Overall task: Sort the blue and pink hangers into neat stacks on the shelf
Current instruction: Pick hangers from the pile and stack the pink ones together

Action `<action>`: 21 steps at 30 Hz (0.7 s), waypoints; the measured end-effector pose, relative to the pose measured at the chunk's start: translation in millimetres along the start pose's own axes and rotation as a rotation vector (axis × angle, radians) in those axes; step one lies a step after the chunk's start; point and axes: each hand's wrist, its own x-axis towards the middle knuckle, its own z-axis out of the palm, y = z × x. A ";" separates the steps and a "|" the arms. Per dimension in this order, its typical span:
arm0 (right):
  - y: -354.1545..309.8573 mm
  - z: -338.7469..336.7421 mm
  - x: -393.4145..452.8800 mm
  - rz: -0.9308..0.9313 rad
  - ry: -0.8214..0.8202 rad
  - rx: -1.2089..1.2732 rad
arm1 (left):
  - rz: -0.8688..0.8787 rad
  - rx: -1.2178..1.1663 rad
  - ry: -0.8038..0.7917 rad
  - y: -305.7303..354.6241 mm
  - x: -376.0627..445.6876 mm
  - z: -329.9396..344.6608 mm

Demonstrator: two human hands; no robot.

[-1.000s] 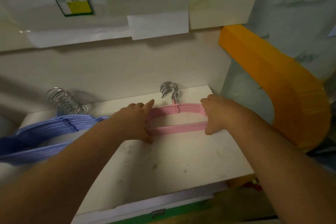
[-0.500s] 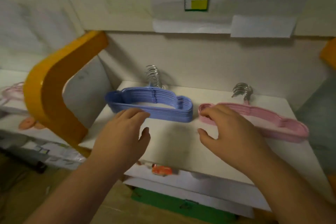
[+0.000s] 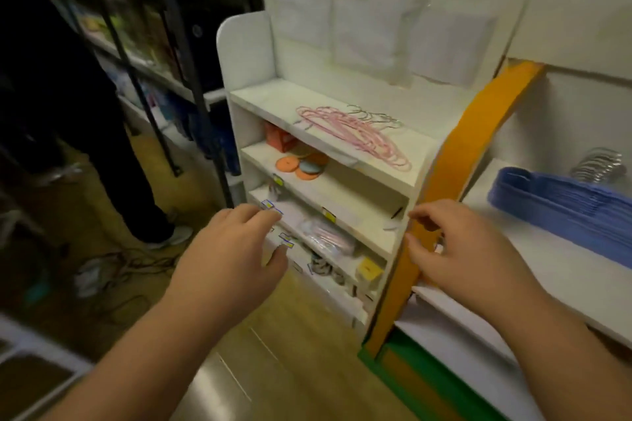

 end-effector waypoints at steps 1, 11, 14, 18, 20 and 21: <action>-13.7 7.8 10.0 -0.014 0.000 -0.004 | -0.015 -0.011 -0.004 -14.9 -0.6 -1.8; -47.1 88.2 133.3 -0.040 0.017 -0.022 | -0.018 -0.010 -0.050 -103.8 105.0 34.2; -36.7 105.0 190.0 -0.006 0.033 -0.002 | -0.002 0.007 -0.068 -122.6 165.6 47.9; -26.2 109.6 260.9 0.053 0.047 -0.014 | 0.067 -0.012 -0.093 -131.7 245.5 61.9; -18.3 107.1 290.5 0.090 0.066 -0.020 | 0.121 -0.031 -0.109 -129.2 281.7 69.2; -13.2 106.5 303.2 0.111 0.075 -0.030 | 0.134 -0.048 -0.115 -127.9 298.9 74.0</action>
